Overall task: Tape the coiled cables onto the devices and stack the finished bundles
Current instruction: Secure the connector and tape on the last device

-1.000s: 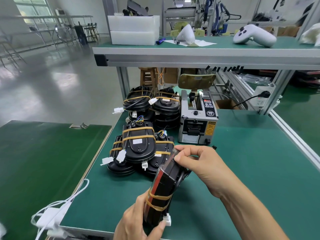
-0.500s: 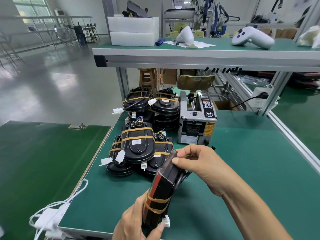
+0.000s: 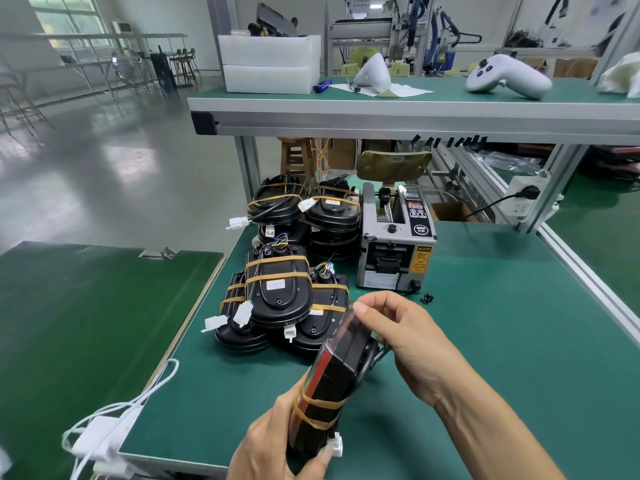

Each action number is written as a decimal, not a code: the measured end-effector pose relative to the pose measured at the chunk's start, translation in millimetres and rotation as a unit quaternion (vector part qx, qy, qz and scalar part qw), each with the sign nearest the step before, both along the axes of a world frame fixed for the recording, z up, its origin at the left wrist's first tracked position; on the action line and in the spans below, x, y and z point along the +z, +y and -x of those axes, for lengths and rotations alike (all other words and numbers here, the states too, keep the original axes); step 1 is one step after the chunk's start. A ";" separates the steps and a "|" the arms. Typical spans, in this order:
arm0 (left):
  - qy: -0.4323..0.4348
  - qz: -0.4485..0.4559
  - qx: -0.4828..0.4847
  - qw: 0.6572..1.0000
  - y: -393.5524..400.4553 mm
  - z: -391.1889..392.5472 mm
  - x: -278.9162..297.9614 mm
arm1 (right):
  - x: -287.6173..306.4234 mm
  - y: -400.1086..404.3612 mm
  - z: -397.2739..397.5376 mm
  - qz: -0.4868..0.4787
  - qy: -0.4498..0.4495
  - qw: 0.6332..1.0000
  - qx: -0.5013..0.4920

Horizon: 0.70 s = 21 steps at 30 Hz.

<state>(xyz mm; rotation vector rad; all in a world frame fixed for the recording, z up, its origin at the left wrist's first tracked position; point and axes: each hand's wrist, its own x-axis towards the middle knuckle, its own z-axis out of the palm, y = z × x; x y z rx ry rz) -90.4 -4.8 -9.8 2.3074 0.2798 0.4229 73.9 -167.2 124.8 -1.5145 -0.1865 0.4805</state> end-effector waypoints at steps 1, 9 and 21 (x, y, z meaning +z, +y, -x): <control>-0.002 -0.002 -0.002 1.000 0.4 -0.5 -0.4 | 0.0 -0.5 1.3 0.004 -0.001 1.000 0.002; 0.031 -0.002 0.005 1.000 6.5 -0.2 -15.6 | 1.6 -5.0 8.0 0.051 -0.056 0.996 0.052; -0.050 0.054 -0.045 0.996 14.1 -5.2 13.2 | -16.4 -12.5 7.6 0.000 -0.031 0.999 0.029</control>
